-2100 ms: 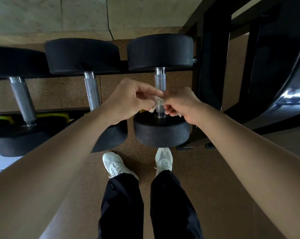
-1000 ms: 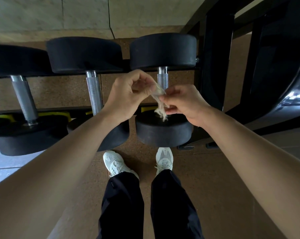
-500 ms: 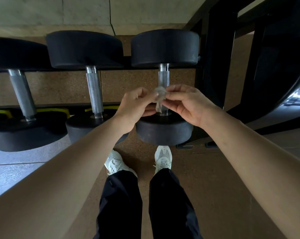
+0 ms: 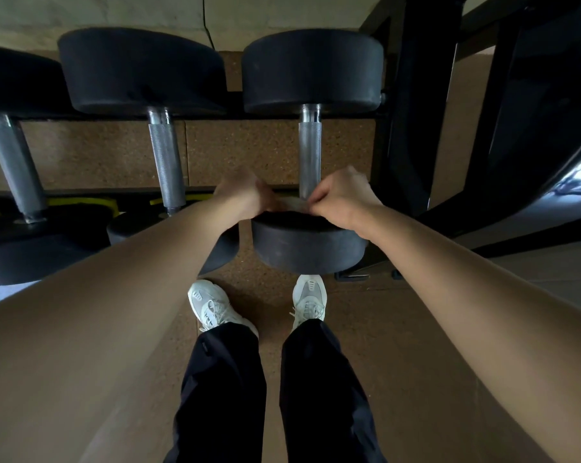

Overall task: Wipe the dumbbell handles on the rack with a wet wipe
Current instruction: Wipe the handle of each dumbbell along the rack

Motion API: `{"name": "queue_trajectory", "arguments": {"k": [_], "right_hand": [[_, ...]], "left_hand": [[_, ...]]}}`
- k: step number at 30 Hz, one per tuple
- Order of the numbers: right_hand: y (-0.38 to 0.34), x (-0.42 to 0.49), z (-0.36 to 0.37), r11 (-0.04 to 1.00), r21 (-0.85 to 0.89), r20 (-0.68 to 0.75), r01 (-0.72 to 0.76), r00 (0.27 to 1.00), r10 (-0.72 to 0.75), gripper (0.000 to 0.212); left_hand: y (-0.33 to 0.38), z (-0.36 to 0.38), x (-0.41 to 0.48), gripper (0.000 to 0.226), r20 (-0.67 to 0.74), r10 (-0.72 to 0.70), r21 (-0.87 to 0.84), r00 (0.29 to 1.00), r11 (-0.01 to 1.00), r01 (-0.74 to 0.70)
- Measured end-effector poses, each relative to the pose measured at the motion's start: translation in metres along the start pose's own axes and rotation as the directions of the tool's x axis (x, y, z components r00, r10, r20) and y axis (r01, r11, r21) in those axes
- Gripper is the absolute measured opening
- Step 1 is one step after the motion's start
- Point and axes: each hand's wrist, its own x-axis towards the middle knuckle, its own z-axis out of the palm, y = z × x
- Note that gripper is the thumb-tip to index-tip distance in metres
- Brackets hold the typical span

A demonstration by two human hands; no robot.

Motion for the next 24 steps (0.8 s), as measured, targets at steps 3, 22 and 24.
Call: {"name": "queue_trajectory", "arguments": {"k": [3,22,24], "right_hand": [[0.004,0.007,0.001,0.998,-0.061,-0.028,-0.03,0.999,0.028,0.013],[0.009,0.002,-0.006,0.977,-0.031,-0.235,0.213,0.948,-0.214,0.02],[0.007,0.008,-0.014,0.974,0.003,-0.31,0.228,0.926,-0.216,0.018]], "left_hand": [[0.005,0.005,0.003,0.036,-0.004,0.019,-0.002,1.0,1.0,-0.019],[0.005,-0.002,0.007,0.007,-0.197,0.212,-0.074,0.957,0.97,-0.23],[0.014,-0.006,0.007,0.005,-0.283,0.247,-0.15,0.927,0.943,-0.297]]}}
